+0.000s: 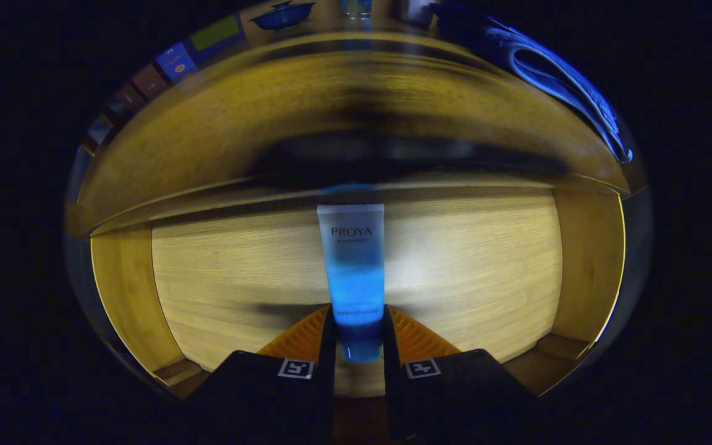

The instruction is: Pull open the drawer, take out the items inside it, and place them on the countertop above the cabinet.

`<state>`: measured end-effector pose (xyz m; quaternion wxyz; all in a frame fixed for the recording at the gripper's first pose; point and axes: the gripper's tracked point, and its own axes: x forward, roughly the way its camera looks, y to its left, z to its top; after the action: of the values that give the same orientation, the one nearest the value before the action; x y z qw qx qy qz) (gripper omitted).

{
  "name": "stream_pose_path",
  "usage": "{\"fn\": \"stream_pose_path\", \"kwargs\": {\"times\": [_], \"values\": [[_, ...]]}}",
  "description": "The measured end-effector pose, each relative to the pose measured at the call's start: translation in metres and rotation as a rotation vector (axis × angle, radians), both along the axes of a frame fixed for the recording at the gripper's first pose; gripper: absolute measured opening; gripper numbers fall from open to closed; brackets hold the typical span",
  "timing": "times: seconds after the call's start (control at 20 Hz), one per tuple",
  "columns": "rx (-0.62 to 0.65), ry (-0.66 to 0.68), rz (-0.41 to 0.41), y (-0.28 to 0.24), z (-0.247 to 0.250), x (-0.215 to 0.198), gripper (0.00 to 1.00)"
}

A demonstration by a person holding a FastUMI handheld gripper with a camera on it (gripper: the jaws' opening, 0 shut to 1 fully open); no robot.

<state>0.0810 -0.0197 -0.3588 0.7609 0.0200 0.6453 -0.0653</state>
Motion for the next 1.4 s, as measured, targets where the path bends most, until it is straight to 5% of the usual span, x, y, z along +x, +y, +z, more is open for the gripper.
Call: {"fn": "stream_pose_path", "kwargs": {"times": [0.65,1.0,1.4], "values": [[0.074,-0.306,0.050,-0.002,0.067,0.005,0.39],[0.050,-0.457,0.052,-0.002,0.122,0.098,0.39],[0.015,-0.408,0.056,-0.005,0.087,0.194,0.38]]}}
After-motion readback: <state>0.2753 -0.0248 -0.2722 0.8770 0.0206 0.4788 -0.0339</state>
